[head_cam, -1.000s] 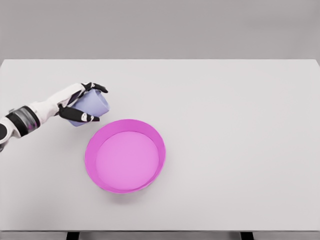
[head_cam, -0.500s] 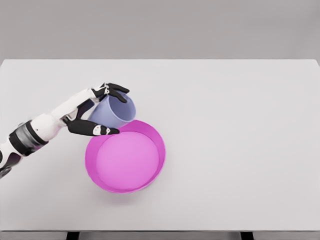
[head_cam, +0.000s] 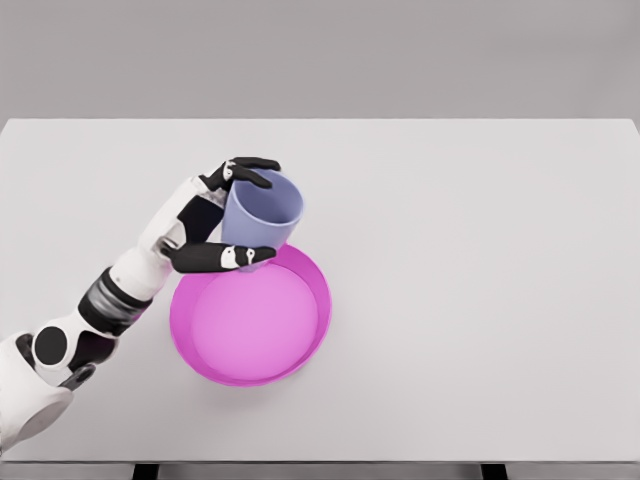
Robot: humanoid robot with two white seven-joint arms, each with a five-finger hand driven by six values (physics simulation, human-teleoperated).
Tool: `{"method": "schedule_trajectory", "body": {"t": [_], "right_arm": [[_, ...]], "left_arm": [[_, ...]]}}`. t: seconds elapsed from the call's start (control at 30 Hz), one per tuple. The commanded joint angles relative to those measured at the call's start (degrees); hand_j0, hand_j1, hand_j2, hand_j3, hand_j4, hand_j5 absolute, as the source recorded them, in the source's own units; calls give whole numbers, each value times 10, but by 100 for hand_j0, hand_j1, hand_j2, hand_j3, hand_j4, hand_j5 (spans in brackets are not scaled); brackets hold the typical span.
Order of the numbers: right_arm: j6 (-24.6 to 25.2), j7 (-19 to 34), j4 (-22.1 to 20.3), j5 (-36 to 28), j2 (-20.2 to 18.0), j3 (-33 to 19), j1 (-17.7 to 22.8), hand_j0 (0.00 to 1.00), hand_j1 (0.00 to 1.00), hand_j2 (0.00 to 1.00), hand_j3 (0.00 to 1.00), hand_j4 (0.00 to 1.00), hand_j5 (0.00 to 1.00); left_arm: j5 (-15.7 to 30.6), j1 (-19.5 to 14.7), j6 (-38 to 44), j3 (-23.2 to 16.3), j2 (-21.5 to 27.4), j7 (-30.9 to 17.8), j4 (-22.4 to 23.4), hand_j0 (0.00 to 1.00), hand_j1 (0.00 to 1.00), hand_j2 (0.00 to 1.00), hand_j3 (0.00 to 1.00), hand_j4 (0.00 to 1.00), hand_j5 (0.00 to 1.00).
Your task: Flip the cup with left arm and place it on the plate
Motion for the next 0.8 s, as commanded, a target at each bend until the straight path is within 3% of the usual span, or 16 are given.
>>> {"method": "schedule_trajectory", "body": {"t": [0.0,0.07,0.13,0.37,0.6,0.77], "right_arm": [[-1,0,0,0,0,-1,0,100,100,100,100,100,100],[0,0,0,0,0,0,0,100,100,100,100,100,100],[0,-1,0,0,0,0,0,100,100,100,100,100,100],[-1,-1,0,0,0,-1,0,100,100,100,100,100,100],[-1,0,0,0,0,0,0,100,100,100,100,100,100],[0,0,0,0,0,-1,0,100,100,100,100,100,100]], "left_arm": [[-12,0,-1,2,-10,56,2,59,59,59,59,59,59],[-36,12,-1,4,-10,118,1,59,59,59,59,59,59],[-50,18,-1,5,-10,143,-2,59,59,59,59,59,59],[-131,28,-1,13,-30,143,-23,59,59,59,59,59,59],[-127,30,-1,32,-60,143,-23,60,60,60,60,60,60],[-130,63,-1,31,-67,142,-23,62,62,62,62,62,62]]}}
